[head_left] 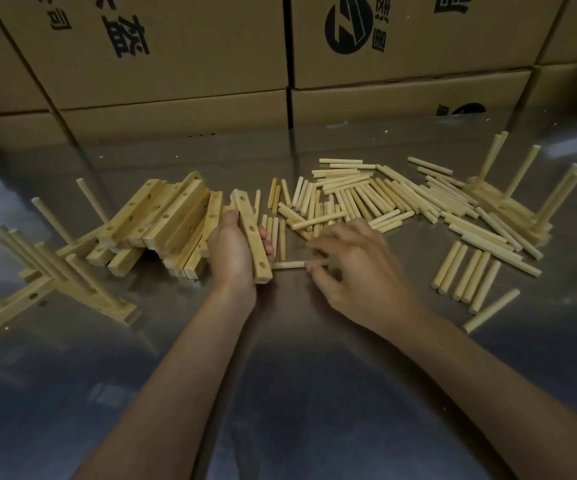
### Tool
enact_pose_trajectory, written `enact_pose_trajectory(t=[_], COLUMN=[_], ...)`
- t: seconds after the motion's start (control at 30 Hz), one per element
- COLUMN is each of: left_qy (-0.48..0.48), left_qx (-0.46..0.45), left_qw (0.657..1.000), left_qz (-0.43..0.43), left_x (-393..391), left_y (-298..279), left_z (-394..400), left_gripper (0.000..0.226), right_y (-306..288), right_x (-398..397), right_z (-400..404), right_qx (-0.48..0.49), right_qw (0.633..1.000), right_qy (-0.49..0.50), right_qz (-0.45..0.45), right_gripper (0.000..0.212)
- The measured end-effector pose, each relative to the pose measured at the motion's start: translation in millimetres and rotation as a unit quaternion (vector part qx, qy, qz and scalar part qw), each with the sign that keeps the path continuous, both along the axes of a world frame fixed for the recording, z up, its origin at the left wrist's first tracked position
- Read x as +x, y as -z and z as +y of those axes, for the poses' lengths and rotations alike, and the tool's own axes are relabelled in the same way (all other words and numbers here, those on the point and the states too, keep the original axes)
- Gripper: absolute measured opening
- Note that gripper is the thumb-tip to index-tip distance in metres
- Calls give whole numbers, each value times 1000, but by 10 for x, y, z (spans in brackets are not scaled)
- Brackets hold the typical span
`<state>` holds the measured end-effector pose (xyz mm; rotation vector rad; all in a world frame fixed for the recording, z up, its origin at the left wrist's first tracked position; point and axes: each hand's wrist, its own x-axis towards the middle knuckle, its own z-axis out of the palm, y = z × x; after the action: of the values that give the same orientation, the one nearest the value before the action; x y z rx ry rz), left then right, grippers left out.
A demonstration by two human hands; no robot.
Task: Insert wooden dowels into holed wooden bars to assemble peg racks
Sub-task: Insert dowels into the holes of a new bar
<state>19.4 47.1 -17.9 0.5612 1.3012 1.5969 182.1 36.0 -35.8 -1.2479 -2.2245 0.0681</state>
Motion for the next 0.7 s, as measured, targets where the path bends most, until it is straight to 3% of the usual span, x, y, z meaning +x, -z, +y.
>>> enact_pose_trajectory(t=[0.07,0.2,0.37,0.5,0.7], left_qy=[13,33,118,183,173], left_qx=[-2,0,16,0,20], left_qw=[1000,999,993,980,968], left_qz=[4,-5,18,78,178], left_x=[6,-3,9,114,169], left_y=[3,20,-11,-71,-133], left_z=[2,18,-17,-95,-196], left_gripper=[36,40,37,35,31], right_y=[59,21,-63,-130,-251], right_x=[-1,-9,124,125,189], right_z=[32,46,15,-8,-27], right_qx=[-26,-35,-60,-22,59], right_qw=[1000,997,977,975,978], right_qy=[-1,12,-2,10,37], right_qz=[-10,66,203,222,198], right_gripper=[24,6,18,32,27])
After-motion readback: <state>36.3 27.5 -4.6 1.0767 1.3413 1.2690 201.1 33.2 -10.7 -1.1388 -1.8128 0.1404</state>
